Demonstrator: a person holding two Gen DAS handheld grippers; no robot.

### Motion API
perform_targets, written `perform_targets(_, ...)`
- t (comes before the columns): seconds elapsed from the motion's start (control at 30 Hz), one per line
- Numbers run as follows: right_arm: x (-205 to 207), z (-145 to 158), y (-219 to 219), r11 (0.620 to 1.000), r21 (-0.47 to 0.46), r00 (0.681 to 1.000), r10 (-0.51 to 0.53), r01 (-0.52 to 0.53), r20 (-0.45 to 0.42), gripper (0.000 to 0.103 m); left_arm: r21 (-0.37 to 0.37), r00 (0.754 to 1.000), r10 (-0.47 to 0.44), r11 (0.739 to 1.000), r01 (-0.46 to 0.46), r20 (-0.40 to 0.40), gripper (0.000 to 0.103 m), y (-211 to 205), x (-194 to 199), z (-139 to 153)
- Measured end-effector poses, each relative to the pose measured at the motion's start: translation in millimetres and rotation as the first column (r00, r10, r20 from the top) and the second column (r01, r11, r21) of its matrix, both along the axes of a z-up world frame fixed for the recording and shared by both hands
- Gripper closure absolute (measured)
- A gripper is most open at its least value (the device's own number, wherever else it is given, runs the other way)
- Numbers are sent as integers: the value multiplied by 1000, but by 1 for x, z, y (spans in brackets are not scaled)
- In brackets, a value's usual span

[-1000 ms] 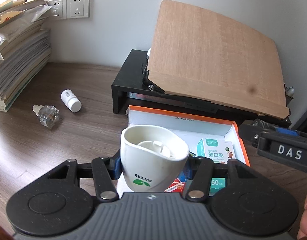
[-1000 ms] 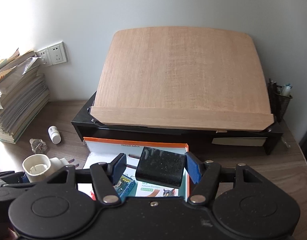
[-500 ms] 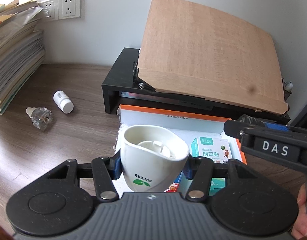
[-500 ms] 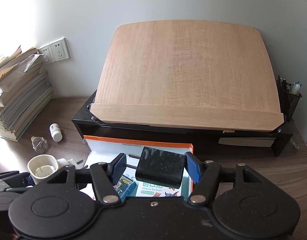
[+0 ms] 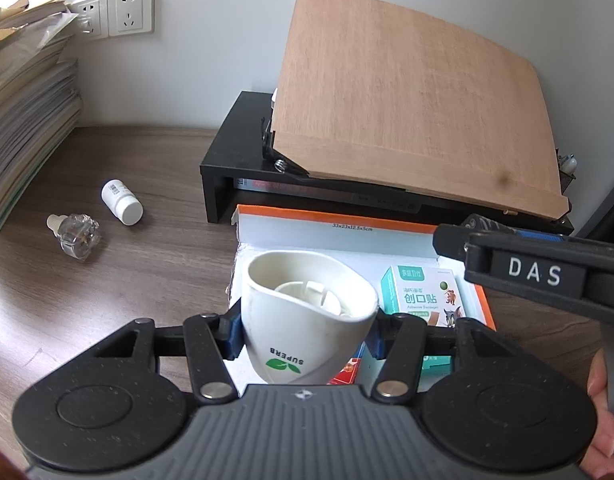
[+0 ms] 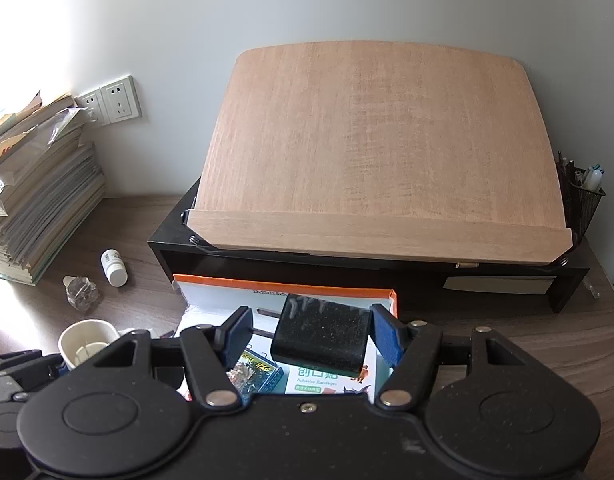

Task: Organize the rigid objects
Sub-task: 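Hold the white heater with left tool over the box while right tool holds the black adapter above it, then lower the black adapter into the box and open right tool while left tool releases the white heater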

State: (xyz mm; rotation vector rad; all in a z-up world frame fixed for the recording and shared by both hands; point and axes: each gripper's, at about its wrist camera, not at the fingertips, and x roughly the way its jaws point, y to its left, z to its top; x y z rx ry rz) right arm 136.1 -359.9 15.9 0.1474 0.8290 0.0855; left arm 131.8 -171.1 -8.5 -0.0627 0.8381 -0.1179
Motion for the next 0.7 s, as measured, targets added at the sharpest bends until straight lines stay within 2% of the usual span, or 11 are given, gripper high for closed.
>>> perform_targets(0.7, 38, -23, -3, 999, -17, 998, 27, -28, -56, 28, -16, 999, -30, 999, 29, -39, 47, -12, 15, -13)
